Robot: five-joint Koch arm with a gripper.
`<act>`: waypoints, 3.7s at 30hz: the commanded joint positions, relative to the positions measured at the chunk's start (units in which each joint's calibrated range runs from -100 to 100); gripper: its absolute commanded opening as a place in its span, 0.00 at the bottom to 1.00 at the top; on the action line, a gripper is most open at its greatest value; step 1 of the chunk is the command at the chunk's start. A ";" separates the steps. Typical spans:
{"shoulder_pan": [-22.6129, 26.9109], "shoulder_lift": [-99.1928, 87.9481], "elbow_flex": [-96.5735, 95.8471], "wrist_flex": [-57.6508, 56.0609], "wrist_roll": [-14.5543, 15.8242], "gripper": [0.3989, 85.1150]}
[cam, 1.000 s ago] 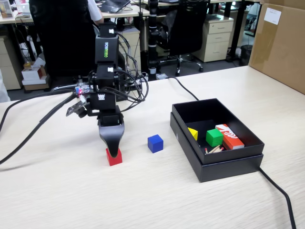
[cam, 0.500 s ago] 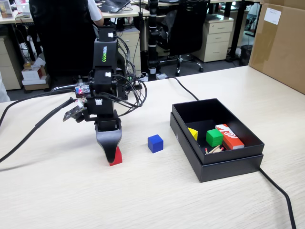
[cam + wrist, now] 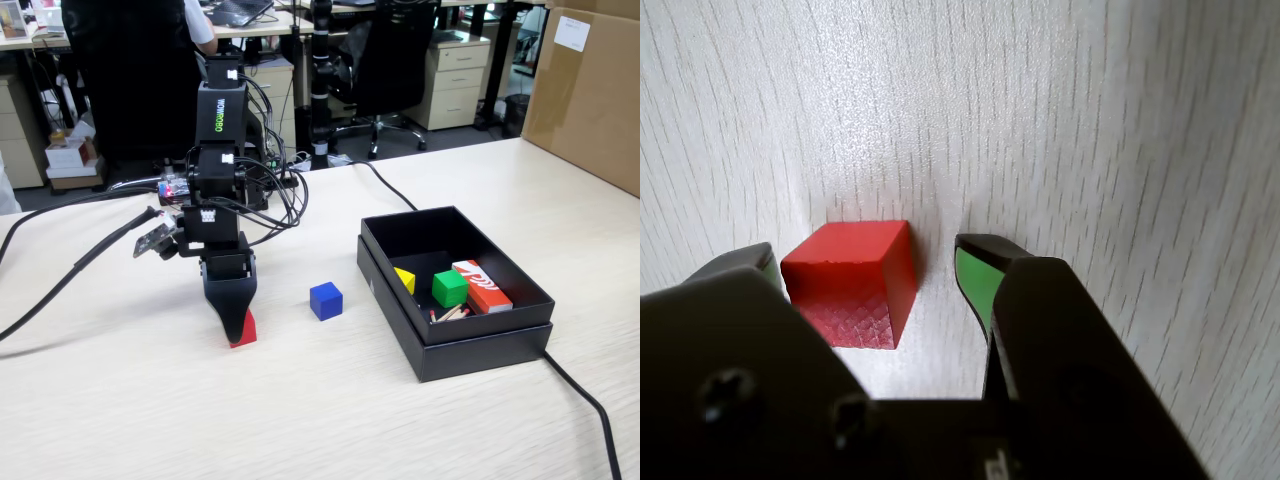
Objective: Put the red cube on top of the blue cube
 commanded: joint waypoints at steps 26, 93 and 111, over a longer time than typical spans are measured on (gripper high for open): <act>1.03 -30.20 -3.26 -6.91 3.71 0.04; 11.48 -13.56 3.35 -3.19 11.48 0.04; 11.28 -11.61 2.27 -1.64 11.28 0.04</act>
